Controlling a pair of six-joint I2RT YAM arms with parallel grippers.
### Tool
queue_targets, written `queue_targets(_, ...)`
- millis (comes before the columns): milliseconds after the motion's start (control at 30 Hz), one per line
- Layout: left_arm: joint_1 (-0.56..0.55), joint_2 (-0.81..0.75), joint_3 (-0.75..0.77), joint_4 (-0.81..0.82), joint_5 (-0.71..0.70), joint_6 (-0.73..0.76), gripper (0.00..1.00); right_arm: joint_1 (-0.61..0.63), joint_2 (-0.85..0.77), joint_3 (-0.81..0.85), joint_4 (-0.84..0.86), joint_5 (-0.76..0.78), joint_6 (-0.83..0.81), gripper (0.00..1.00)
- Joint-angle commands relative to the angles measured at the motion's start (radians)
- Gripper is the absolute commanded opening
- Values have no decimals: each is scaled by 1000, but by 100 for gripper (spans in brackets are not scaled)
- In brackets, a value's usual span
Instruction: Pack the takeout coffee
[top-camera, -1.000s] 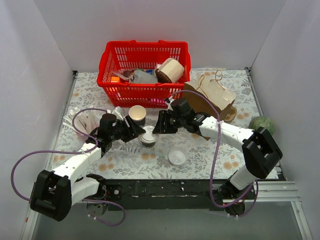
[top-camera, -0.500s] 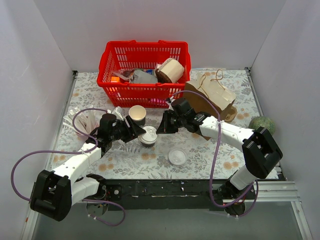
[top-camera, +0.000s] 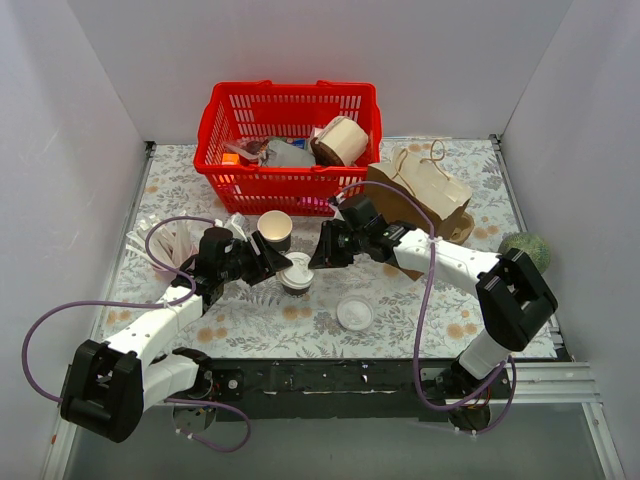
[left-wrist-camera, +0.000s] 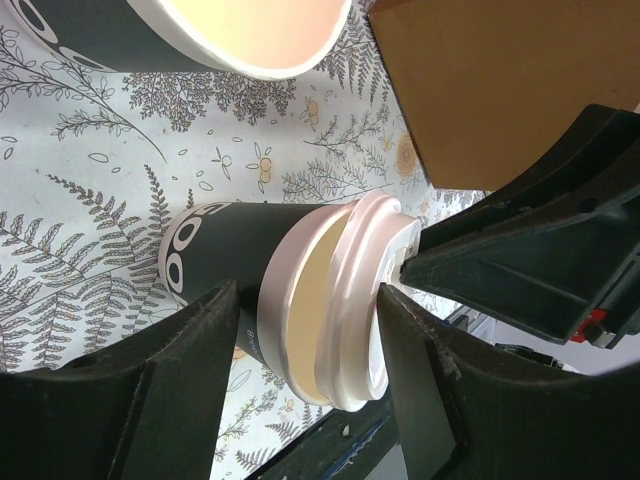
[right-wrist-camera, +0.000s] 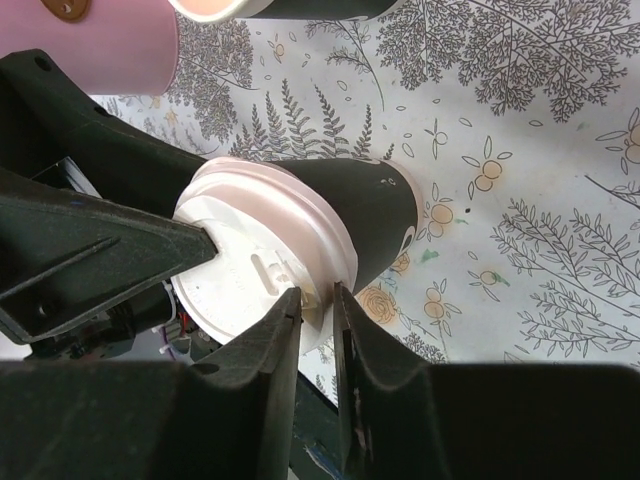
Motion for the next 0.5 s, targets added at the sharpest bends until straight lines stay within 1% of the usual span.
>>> queue_targets(0,-3,-3,-5,16,39,2,55,9,18,43,8,-30,1,26)
queue_targets(67,-2,1,-8,17,41,1,55,9,12,38,20,-25,4,21)
queue_targets(100,-3,4,-8,17,39,1,55,9,9,35,19,-24,4,16)
queue_targets(200,-2,-2,-5,17,38,1,55,9,-5,35,12,-9,4,9)
queue_targets(300,-3,-11,-1,16,36,-4,58,9,-19,38,-3,5,4,1)
queue_targets(467,-2,-25,13,8,35,-5,70,11,-25,70,-43,18,-8,1)
